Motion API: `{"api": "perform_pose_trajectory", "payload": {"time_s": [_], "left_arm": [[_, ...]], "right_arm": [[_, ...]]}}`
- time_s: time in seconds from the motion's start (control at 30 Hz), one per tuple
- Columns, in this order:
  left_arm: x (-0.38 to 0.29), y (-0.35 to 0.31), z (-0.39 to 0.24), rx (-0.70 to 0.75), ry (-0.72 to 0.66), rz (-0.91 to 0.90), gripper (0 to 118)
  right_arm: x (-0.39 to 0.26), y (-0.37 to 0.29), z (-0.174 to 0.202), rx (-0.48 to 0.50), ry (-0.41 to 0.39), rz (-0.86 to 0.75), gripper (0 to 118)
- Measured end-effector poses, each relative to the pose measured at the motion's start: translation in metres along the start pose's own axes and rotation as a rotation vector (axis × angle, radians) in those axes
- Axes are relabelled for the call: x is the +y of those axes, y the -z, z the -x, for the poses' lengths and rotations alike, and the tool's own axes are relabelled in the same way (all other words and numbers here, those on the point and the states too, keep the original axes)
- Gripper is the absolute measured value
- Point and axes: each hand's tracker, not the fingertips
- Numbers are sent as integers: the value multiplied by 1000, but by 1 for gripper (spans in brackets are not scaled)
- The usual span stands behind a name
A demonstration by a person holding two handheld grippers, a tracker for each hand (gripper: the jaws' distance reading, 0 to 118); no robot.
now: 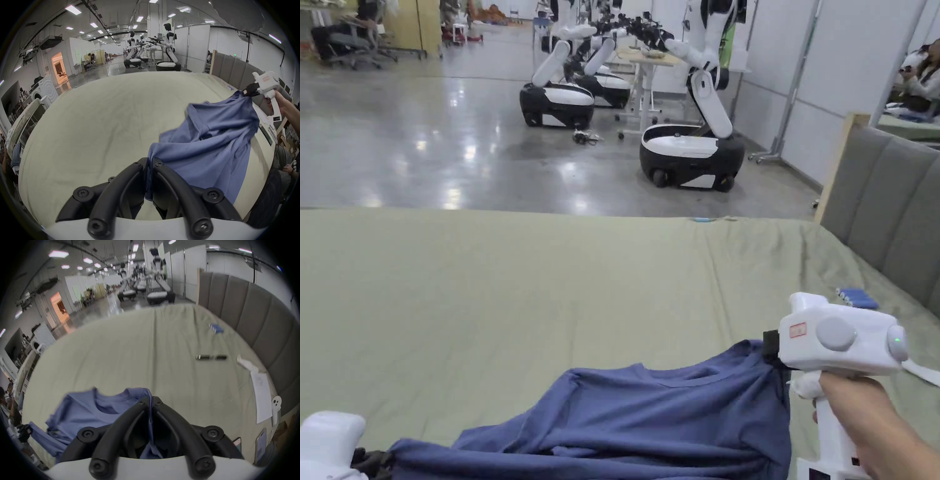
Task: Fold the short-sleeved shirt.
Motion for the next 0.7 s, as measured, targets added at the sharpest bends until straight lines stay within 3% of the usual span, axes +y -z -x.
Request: {"api": "perform_pose_trajectory", "payload": {"time_s": [0.2,0.37,0.7], "left_arm": [[67,-44,38,66,-29,-156,7],[132,-90,73,153,-25,-282,7],[281,-129,145,296,-54,-471,7]], "right_arm": [[56,-100,17,38,-90,-214,3],[103,-175,32,49,-113,-371,3],[211,-245,64,48,-152,-657,3]]}}
